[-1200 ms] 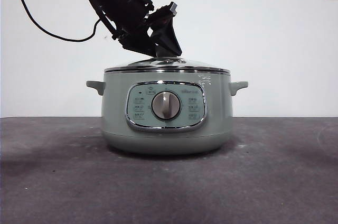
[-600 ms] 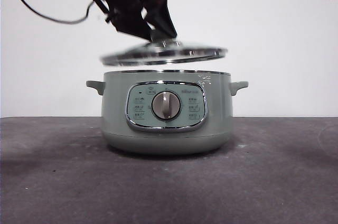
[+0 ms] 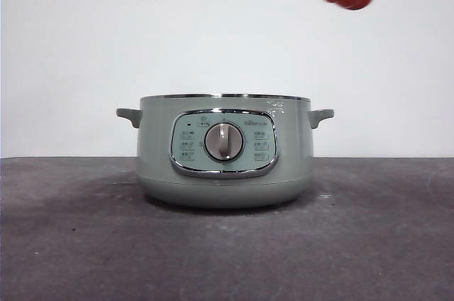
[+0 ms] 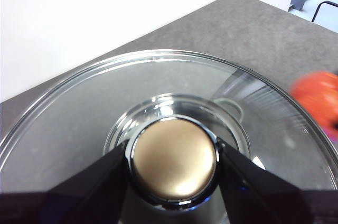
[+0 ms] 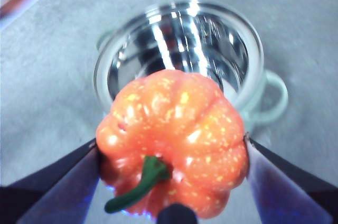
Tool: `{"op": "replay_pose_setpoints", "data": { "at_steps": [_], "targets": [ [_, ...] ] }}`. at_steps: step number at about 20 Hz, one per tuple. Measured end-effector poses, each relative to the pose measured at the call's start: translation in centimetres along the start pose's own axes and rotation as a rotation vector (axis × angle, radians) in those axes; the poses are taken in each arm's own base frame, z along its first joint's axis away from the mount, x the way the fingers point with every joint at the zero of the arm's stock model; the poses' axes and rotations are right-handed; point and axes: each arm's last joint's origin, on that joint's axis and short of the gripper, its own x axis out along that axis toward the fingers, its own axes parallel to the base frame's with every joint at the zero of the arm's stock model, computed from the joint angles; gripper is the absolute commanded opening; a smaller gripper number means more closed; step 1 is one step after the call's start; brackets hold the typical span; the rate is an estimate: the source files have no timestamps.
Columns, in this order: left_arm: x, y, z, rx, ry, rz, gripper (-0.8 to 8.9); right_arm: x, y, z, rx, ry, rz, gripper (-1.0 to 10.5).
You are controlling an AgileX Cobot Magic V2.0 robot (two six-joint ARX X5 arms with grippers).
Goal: Pick up the pumpkin,open the lid,put the pumpkin in the pot,close the lid
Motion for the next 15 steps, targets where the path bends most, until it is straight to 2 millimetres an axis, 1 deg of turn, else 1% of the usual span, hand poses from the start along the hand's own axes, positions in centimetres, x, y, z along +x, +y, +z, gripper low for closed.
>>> {"op": "replay_pose_setpoints", "data": {
  "at_steps": [2, 5, 7, 9, 11, 13, 15],
  "targets": [
    [-3.0, -0.5, -0.4, -0.001, 0.011, 0.016, -0.09, 2.1, 0.0, 1.9, -0.016, 0.017, 0.014, -0.1],
    [-6.9, -1.1, -1.2, -0.001, 0.013, 0.020, -0.09, 6.1, 0.4, 4.4, -0.049, 0.050, 0.043, -0.1],
    [-8.9, -1.5, -1.7, 0.001, 0.000, 0.023, -0.09, 9.2, 0.7, 5.6, -0.070, 0.077, 0.061, -0.1],
    [-10.3, -1.8, -2.1, 0.002, -0.010, 0.024, -0.09, 12.5, 1.0, 6.2, -0.093, 0.095, 0.078, -0.1],
    [-11.0, -1.9, -2.3, 0.002, -0.015, 0.025, -0.08, 15.8, 0.9, 5.9, -0.110, 0.109, 0.085, -0.1],
    [-11.5, -2.0, -2.6, 0.002, -0.010, 0.024, -0.09, 18.9, 0.7, 4.7, -0.117, 0.149, 0.065, -0.1],
    [-11.7, -2.0, -2.7, 0.001, -0.007, 0.024, -0.09, 21.1, 0.5, 3.4, -0.132, 0.197, 0.048, -0.1]
  ]
}}
